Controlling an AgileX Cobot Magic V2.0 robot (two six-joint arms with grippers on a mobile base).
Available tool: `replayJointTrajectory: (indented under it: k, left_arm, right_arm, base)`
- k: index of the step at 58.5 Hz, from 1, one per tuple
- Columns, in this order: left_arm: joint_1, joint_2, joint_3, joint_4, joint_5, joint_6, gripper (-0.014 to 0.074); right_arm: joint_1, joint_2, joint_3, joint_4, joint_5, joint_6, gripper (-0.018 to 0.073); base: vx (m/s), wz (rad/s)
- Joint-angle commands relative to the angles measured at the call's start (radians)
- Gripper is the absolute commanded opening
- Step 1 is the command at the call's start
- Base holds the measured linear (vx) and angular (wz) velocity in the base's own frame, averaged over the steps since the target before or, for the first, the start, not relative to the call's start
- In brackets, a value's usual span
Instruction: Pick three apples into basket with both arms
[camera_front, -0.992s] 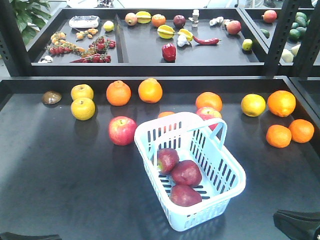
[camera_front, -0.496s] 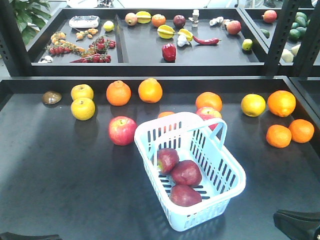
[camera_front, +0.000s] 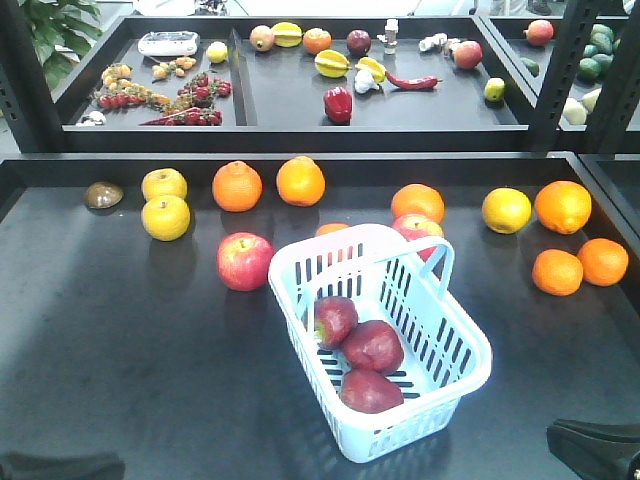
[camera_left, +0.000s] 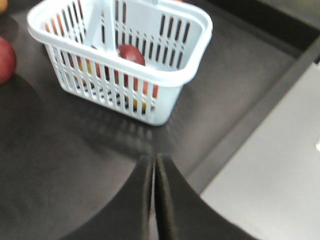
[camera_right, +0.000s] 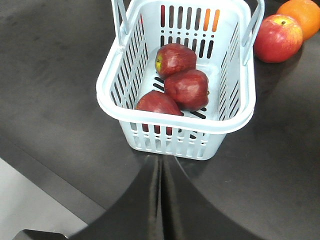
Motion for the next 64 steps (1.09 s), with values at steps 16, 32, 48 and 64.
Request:
replayJointTrajectory:
  k: [16,32,48,64]
  left_arm:
    - [-0.003,-0.059,0.190,0.104,-0.347,-0.222,-0.0006]
    - [-0.003,-0.213,0.355,0.301,-0.437,-0.464,-0.0006]
    - [0.040,-0.308,0.358,0.387,-0.410,-0.477,-0.0006]
    - [0.310,-0.448,0.358,0.460,-0.407,-0.477,-0.0006]
  right_arm:
    - [-0.003,0.003,-0.027,0.018,-0.061,0.000,-0.0006]
    - [-0.003,0.003,-0.027,0.018,-0.060,0.000,-0.0006]
    - [-0.003,0.003,-0.027,0.018,-0.060,0.000,-0.0006]
    - [-0.003,0.003,-0.027,0.018,-0.061,-0.003,-0.0006]
  base:
    - [0.00,0.00]
    - [0.00,0.00]
    - [0.00,0.00]
    - [0.00,0.00]
